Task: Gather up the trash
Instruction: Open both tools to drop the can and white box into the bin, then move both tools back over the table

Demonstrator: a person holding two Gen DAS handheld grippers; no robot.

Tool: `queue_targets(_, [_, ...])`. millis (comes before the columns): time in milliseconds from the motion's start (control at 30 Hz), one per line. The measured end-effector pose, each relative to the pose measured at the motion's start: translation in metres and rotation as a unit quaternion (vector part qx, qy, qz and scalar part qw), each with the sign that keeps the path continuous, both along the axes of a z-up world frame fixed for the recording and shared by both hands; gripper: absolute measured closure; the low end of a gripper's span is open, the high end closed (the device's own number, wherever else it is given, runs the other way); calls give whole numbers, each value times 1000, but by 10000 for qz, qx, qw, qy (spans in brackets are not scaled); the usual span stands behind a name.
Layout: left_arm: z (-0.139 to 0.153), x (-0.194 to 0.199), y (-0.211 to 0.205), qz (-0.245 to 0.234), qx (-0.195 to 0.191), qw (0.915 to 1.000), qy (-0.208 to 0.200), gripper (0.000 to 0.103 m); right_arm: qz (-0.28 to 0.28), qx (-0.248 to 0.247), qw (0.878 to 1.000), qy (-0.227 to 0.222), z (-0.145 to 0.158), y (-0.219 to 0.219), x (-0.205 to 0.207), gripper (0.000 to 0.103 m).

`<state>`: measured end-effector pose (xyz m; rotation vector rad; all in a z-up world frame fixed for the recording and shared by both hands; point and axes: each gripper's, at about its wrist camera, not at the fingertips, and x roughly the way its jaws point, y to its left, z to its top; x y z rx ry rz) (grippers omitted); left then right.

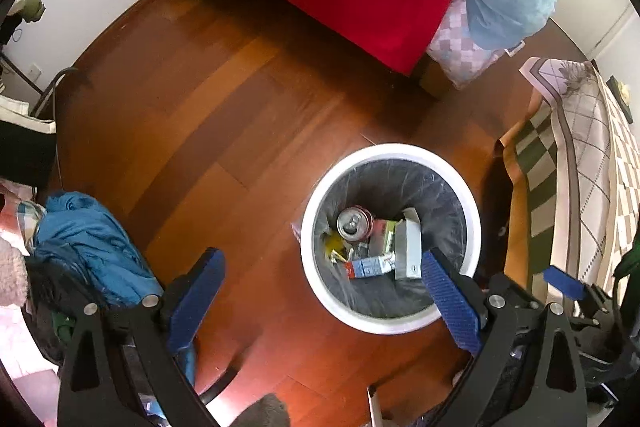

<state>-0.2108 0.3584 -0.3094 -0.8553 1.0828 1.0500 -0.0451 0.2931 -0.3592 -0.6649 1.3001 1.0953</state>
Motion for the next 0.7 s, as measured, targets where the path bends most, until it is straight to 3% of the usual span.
queue_targets(367, [33, -9, -39, -90, 403, 9989, 210, 3, 153, 273, 9994, -139, 48, -37, -15, 0])
queue_targets(700, [91, -22, -87, -276, 997, 9944, 229, 3, 193, 806, 9962, -271, 109, -88, -20, 0])
